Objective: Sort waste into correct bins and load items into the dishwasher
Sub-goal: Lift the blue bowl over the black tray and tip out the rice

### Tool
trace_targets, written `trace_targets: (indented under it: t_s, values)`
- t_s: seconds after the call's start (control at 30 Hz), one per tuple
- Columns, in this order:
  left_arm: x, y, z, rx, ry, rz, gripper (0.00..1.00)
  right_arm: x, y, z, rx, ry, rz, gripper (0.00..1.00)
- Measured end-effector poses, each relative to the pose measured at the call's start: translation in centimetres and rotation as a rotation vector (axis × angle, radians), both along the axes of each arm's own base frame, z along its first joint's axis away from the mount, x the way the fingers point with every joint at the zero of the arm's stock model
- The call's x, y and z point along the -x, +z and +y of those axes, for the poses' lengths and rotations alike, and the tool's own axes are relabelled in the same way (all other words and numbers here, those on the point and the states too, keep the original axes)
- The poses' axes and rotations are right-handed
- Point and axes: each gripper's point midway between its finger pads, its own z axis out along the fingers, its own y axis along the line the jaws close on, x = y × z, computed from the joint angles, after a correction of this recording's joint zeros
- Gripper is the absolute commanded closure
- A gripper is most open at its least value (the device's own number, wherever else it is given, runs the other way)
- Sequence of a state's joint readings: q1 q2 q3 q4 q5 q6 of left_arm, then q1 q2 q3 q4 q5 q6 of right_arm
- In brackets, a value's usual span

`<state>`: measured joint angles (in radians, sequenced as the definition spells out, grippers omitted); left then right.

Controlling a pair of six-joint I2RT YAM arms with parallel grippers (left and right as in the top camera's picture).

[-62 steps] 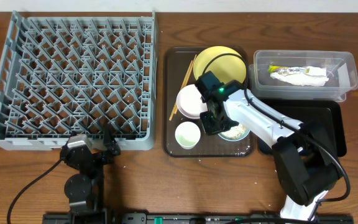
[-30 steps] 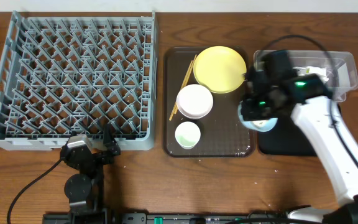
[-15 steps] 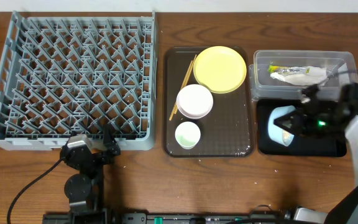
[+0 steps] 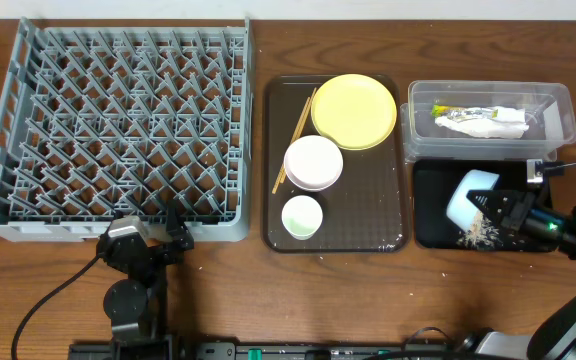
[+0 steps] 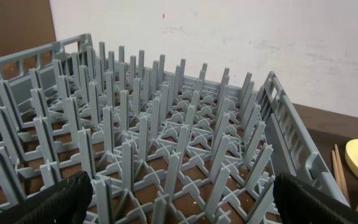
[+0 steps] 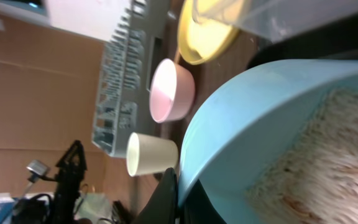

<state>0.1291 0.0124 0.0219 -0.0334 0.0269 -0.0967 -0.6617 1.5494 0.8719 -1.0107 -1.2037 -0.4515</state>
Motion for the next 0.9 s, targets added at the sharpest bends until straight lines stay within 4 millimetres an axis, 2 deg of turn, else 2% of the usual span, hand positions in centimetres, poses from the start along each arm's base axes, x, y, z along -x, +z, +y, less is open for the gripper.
trace_targets:
  t_s: [0.37,0.7,0.9]
  values:
    - [0.0,0.0,0.0,0.0,0.0,0.0,0.07,-2.1,0.7,-0.9,-0.226,-0.055,-0.08,0.99]
    - [0.0,0.0,0.0,0.0,0.0,0.0,0.06,-2.5,1.4,-1.1,-0.427,-0.121,0.071,0.99]
    - [0.0,0.0,0.0,0.0,0.0,0.0,0.06,-2.3,1.5,-2.5,-0.482,-0.18,0.116,0.99]
